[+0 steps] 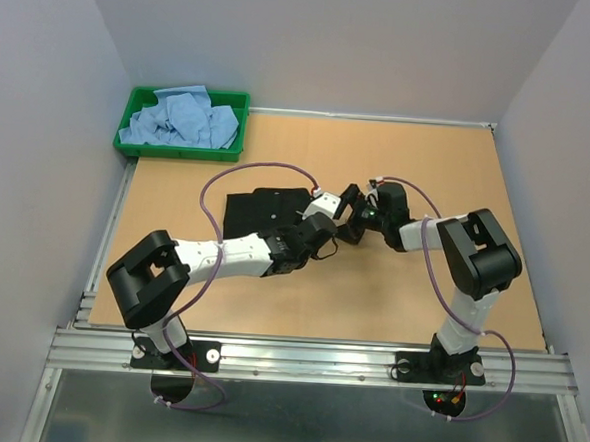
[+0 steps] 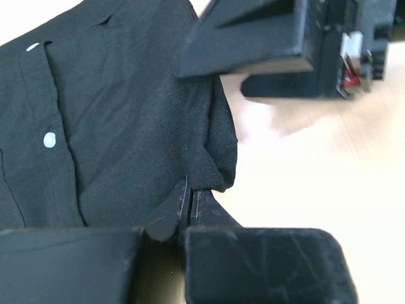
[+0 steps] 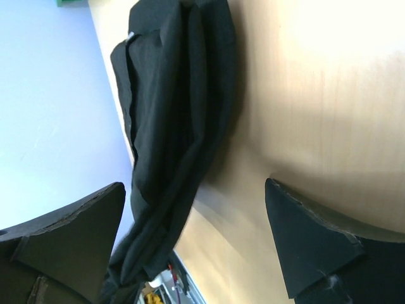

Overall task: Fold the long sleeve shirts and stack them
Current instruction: Fold the shirt

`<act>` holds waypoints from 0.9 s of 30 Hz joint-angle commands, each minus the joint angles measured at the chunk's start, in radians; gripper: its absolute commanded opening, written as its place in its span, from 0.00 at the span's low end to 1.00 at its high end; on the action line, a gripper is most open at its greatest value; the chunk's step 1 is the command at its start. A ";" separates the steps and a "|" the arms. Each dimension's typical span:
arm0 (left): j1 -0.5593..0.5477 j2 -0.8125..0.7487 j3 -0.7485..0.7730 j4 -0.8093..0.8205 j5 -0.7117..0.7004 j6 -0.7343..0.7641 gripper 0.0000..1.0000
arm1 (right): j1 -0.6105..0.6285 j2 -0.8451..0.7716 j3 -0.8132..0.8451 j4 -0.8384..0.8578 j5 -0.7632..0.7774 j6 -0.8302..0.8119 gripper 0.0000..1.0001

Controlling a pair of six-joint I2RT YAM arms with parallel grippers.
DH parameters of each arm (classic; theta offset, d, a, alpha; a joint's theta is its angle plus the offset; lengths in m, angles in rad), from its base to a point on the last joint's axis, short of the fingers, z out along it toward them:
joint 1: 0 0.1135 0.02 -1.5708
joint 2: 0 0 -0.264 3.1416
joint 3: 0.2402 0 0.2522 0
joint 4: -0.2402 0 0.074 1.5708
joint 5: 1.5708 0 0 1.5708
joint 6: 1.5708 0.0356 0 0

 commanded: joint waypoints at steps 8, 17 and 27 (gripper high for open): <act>-0.006 -0.060 -0.038 0.081 0.034 -0.011 0.00 | 0.065 0.195 0.141 -0.098 -0.007 0.001 0.97; -0.019 -0.072 -0.058 0.111 0.039 0.011 0.00 | 0.092 0.287 0.224 -0.113 -0.021 -0.005 0.90; -0.032 -0.083 -0.104 0.102 0.039 -0.019 0.15 | 0.092 0.298 0.218 -0.167 -0.030 -0.099 0.45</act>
